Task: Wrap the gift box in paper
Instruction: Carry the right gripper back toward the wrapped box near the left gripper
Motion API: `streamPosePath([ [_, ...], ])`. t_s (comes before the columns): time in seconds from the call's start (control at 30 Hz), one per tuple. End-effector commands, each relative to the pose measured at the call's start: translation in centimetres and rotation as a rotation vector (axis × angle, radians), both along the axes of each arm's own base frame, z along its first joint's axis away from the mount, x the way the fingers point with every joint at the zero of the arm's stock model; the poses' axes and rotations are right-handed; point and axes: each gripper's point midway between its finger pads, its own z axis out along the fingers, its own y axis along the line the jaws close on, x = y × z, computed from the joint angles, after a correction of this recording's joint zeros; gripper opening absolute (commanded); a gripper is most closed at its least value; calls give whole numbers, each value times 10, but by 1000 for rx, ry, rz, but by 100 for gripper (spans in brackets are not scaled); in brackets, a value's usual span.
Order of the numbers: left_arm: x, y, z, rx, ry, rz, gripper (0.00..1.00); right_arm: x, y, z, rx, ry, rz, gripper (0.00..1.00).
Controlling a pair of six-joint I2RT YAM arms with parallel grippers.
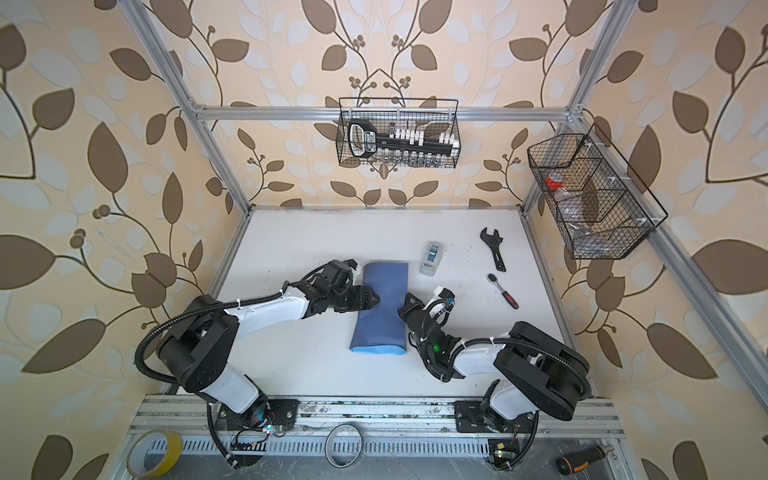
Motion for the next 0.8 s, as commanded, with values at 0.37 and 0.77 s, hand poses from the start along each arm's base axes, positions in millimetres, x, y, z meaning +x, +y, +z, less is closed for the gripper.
streamPosePath([
  [0.37,-43,47,-59,255,177,4,77,8,9,2,20,-16,-38,0],
  [0.77,-43,47,-60,254,174,3,77,6,9,-7,12,-11,-33,0],
])
